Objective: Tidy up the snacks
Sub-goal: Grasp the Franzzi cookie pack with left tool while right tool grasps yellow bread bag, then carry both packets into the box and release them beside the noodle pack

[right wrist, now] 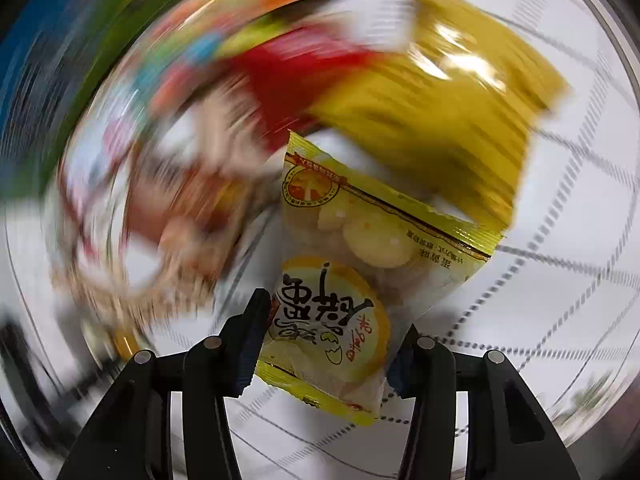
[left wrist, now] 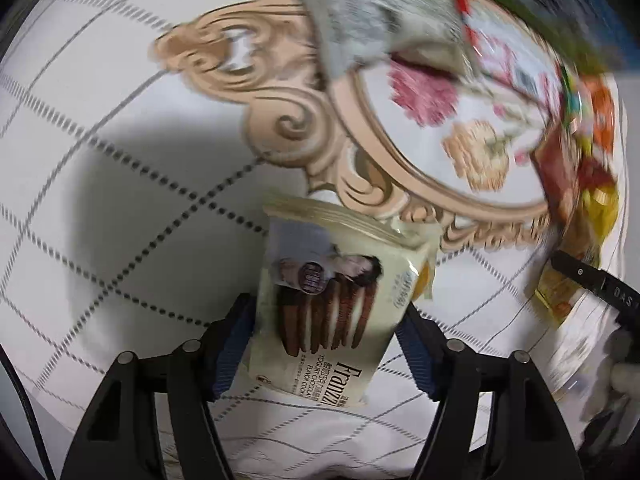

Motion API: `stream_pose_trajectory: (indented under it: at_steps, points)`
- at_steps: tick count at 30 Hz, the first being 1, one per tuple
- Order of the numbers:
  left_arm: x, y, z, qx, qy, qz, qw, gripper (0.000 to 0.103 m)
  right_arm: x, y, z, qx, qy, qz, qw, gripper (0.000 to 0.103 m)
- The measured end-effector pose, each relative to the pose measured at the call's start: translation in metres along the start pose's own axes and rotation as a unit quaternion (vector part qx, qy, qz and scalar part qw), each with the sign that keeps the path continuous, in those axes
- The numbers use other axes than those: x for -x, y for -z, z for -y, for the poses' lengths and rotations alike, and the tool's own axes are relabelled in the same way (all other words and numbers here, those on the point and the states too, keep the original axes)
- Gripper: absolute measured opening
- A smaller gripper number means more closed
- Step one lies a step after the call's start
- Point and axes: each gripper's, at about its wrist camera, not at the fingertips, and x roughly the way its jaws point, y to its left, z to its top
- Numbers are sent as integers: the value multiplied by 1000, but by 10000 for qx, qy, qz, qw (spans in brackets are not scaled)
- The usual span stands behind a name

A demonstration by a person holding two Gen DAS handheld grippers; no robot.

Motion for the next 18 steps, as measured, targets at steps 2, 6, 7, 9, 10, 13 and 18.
stream_pose_trajectory:
  at_steps: [2, 6, 7, 9, 10, 13, 18]
  points:
    - [-3, -3, 17, -332, -227, -79, 9992, 73, -3, 12, -23, 830, 323, -92, 9960, 53]
    - [-7, -15, 47, -638, -593, -98, 9961, 73, -11, 36, -51, 1839, 775, -208, 9797, 54]
    - [-7, -13, 47, -535, -573, -38, 9969, 73, -12, 39, -55, 1869, 785, -189, 9791, 57]
    - [-5, -5, 45, -196, -586, 113, 9980, 55, -13, 38, -62, 1738, 695, -158, 9822, 62]
    - [-5, 1, 41, -24, -591, 186, 9981, 55, -12, 39, -61, 1656, 654, -129, 9839, 64]
    - [-3, 14, 27, 569, -590, 360, 9960, 55, -4, 38, -53, 1305, 486, -22, 9903, 64]
    - [-26, 21, 23, 694, -594, 322, 9953, 59, -6, 29, -38, 831, 521, 69, 9952, 64]
